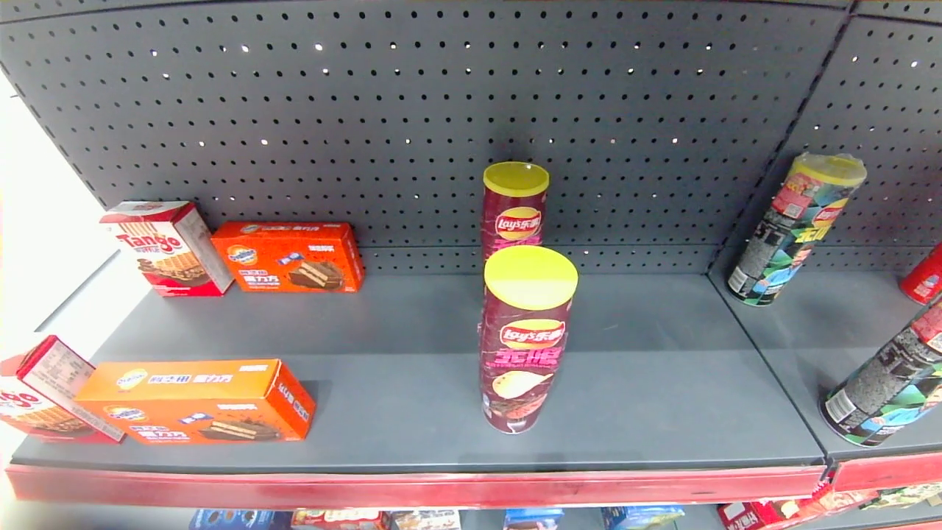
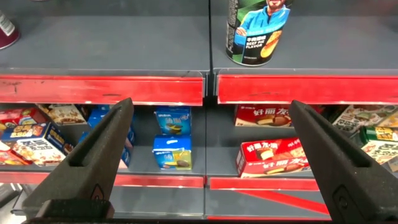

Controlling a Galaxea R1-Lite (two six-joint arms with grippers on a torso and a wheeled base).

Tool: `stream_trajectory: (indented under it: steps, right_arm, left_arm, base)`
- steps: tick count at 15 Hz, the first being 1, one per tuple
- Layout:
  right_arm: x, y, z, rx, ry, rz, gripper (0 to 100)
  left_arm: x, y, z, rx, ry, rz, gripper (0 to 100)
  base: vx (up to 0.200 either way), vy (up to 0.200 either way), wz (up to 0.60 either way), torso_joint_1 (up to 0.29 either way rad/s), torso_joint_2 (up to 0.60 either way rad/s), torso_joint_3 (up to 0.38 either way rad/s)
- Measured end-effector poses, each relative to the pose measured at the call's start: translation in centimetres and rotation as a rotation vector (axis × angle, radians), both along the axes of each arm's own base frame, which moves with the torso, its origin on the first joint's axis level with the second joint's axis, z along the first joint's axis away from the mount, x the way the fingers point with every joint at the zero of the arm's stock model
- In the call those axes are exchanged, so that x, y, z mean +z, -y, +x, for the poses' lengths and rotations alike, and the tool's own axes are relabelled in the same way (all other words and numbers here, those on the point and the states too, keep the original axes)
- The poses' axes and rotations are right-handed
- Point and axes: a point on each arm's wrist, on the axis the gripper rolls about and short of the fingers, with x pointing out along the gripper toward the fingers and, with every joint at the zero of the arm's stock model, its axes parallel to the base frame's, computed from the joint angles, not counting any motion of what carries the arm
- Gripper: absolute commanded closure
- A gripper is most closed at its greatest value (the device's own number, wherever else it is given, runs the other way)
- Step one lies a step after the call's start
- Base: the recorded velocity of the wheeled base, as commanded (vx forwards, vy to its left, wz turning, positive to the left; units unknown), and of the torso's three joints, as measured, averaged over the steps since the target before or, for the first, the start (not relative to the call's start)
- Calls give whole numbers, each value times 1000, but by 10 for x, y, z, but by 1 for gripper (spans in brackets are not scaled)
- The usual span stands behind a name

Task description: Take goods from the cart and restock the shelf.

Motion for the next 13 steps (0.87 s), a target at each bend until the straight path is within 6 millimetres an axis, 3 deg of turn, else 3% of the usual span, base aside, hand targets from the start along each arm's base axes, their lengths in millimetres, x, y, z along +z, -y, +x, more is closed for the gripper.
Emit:
stream_trajectory:
  steps: [13]
  right_arm:
    - [0, 0, 0, 0, 0, 1, 0]
  left_arm:
    - [0, 0, 0, -1, -1, 1, 0]
  base:
    - [0, 0, 0, 0, 0, 0]
